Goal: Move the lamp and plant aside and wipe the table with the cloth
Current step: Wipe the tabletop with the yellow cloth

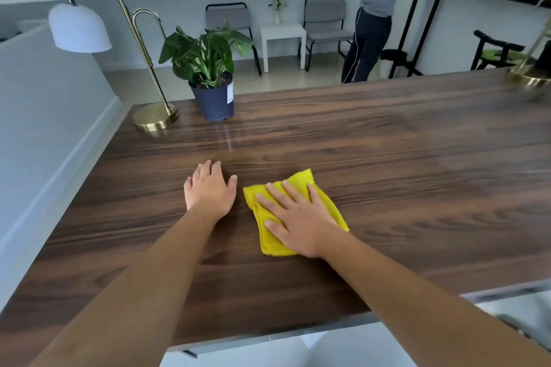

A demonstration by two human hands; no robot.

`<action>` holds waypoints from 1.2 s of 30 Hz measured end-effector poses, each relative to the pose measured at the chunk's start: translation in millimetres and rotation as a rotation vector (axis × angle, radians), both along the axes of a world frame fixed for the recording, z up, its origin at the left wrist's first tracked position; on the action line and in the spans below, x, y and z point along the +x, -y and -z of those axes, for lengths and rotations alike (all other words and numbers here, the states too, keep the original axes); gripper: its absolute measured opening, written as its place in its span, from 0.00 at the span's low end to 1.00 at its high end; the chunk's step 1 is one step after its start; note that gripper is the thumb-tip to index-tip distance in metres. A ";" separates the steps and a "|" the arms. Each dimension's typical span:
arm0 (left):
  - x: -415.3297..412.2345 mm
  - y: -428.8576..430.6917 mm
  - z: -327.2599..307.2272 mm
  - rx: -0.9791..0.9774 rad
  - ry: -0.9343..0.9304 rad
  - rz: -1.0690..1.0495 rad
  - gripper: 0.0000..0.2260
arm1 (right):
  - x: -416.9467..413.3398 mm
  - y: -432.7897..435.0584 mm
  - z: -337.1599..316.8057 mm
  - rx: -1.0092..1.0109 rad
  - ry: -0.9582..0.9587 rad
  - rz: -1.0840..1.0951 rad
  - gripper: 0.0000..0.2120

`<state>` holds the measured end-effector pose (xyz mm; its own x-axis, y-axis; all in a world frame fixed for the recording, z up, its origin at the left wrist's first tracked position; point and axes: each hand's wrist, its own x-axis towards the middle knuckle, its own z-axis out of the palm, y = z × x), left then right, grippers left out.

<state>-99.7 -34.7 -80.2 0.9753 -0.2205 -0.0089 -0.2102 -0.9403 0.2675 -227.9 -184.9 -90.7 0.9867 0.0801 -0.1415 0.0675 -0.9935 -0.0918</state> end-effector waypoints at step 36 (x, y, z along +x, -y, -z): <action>9.1 0.7 12.8 -0.043 0.028 -0.067 0.24 | 82.9 32.2 8.5 0.064 0.090 0.024 0.32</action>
